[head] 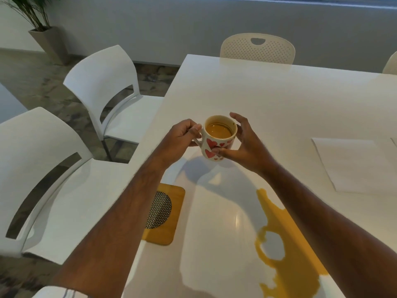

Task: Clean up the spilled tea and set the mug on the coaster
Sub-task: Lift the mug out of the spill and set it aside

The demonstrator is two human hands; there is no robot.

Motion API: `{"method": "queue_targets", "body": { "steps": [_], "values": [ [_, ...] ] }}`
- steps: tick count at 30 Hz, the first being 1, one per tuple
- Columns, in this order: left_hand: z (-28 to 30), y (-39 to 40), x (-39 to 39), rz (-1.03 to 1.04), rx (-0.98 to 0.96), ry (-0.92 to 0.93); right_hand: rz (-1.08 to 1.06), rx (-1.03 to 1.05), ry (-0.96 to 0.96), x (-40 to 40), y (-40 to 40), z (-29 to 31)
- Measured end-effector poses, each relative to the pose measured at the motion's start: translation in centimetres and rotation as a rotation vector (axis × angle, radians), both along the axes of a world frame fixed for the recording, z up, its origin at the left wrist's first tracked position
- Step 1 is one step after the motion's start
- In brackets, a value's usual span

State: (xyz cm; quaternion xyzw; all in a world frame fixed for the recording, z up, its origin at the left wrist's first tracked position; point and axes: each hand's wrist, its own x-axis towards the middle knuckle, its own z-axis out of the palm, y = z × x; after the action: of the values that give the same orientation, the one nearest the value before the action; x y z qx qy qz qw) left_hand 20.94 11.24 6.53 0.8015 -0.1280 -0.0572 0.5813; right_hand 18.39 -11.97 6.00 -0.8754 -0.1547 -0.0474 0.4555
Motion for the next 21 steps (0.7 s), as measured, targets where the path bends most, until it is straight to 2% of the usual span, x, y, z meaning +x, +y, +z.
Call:
{"method": "queue_targets", "body": {
  "steps": [21],
  "values": [
    [-0.9, 5.3, 9.2, 0.15, 0.1, -0.013, 0.093, -0.038, 0.001, 11.3, 5.9, -0.8]
  ]
}}
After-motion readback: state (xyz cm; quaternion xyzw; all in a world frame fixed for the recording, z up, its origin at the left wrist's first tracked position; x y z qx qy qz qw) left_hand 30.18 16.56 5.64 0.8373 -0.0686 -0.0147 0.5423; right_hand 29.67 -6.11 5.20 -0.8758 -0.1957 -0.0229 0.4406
